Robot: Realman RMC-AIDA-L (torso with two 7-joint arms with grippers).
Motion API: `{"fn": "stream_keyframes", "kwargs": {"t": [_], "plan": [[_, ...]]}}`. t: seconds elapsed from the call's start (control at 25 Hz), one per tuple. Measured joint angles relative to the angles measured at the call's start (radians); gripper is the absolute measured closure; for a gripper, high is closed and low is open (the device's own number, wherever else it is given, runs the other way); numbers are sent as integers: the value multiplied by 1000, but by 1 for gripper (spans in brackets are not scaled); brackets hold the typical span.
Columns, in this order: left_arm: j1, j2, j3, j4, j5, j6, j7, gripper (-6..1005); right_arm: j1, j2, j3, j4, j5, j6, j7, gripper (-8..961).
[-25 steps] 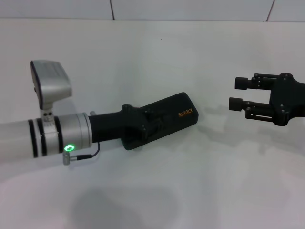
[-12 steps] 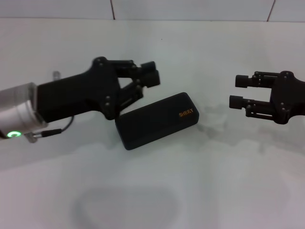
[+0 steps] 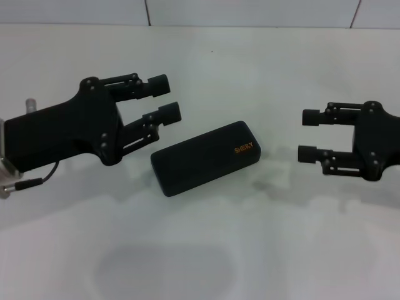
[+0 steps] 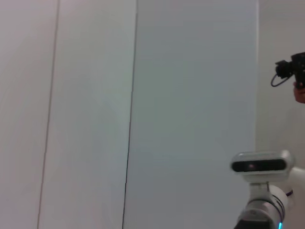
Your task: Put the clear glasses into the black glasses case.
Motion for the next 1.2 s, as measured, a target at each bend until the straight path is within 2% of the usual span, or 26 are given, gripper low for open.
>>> {"fn": "stream_keyframes", "kwargs": {"t": [0.08,0.24,0.48,0.6,0.72,1.2], "plan": [[16,1,1,3,4,1,-13,719,-4,1,2,0,22,-35,-38,348],[62,5,1,9,8,2,-7,562,-4,4,-5,-3,82,-127,-132,241],[99,6,0,2,9,33,7,290,-3,4,-9,9,90,-118,-131,150],[119,3,3,-24,-2,78,98,187,-1,7,-17,24,90,-116,-137,111],[121,3,3,-114,-32,131,210,104,1,8,-43,26,89,-114,-139,73],[139,11,2,-131,61,146,211,107,-11,9,-78,66,95,-125,-203,78]]}}
